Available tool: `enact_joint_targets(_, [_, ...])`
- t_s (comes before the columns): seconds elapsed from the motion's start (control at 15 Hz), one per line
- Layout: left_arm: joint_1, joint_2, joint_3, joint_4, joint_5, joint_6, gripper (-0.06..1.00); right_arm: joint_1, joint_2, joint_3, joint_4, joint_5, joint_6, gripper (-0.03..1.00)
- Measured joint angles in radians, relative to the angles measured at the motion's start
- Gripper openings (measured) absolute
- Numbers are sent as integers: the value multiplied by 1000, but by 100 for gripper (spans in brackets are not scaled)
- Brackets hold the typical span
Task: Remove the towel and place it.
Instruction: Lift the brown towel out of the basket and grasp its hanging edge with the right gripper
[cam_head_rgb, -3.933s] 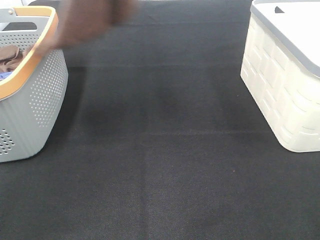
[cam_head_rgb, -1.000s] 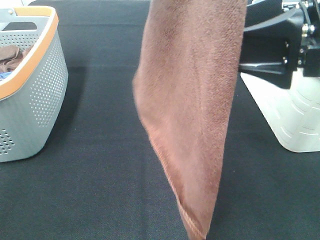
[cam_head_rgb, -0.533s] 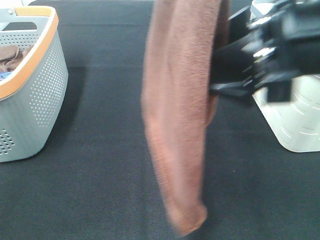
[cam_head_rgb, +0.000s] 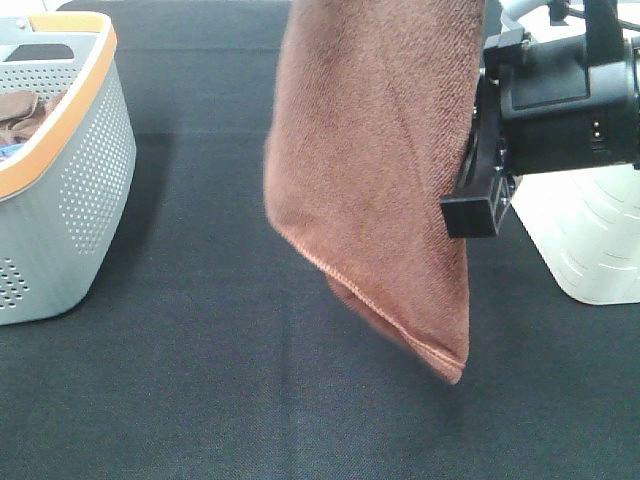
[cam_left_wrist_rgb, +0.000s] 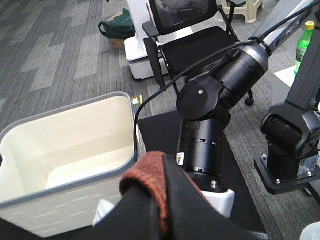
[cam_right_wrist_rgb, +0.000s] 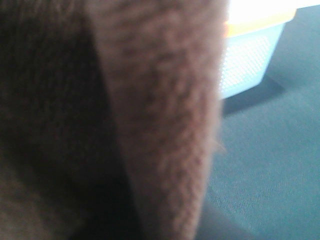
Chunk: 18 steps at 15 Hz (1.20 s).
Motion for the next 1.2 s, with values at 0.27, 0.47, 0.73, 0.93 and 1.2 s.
enact_joint_targets(0.27, [0,0,0,131,1,-108,0,0,0,0,-44,-93,115,0])
enact_joint_targets(0.47, [0,0,0,367,1,-280,0,0,0,0,-173,-182,309,0])
enact_joint_targets(0.73, [0,0,0,581,1,-421,0,0,-16,0,-252,-283,447,0])
enact_joint_targets(0.93, [0,0,0,750,1,-515,0,0,-75,0,-285,-326,492,0])
enact_joint_targets(1.2, [0,50,0,942,-24,-731,0,0,-98,0,-286,-323,493,0])
